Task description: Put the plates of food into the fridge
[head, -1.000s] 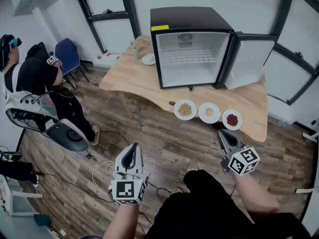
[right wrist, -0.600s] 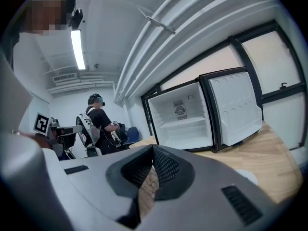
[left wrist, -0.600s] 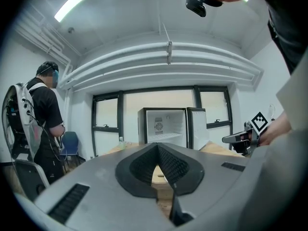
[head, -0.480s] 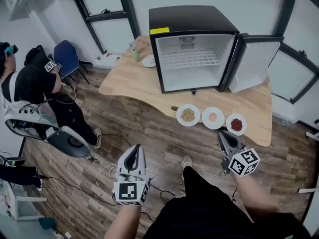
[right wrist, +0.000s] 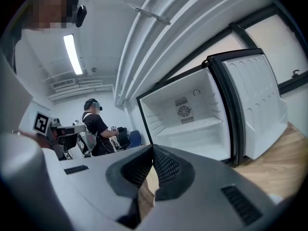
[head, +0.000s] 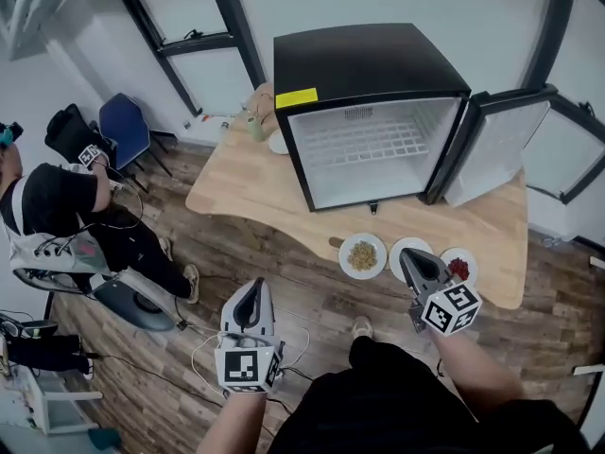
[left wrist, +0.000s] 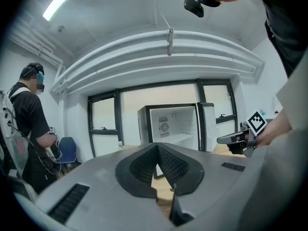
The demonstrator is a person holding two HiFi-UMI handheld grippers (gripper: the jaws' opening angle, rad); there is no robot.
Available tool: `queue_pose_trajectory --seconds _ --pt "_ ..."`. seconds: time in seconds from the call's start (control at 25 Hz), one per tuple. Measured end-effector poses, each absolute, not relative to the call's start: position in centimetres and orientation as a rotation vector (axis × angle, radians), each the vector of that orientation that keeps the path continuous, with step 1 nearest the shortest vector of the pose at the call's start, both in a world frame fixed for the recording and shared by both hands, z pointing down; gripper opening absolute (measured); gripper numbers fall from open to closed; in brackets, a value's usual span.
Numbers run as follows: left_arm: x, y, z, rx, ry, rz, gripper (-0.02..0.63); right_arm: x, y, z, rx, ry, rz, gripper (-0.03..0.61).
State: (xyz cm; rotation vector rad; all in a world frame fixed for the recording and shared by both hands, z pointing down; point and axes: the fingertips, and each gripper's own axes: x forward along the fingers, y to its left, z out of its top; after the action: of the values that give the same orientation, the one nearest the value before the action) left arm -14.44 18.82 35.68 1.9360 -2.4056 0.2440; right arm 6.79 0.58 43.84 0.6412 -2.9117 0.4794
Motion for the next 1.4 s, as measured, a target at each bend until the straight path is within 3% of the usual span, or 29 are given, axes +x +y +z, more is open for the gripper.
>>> queue_pose_trajectory --seconds 0.52,0.88,1.4 --pt "-17.9 6.7 35.3 1.954 -2.447 0.254 0.005 1.5 -7.7 44.7 0.515 -2.935 0.479 0.021" --pt "-17.6 2.1 37.5 2.045 -2.335 0.402 0.005 1.8 -9.2 46.6 0.637 -2.922 0.613 0.021" --pt "-15.6 -4.4 40.9 2.356 -2.005 0.307 0.005 5.1 -6.0 50.9 0.950 -2.744 0.746 0.021"
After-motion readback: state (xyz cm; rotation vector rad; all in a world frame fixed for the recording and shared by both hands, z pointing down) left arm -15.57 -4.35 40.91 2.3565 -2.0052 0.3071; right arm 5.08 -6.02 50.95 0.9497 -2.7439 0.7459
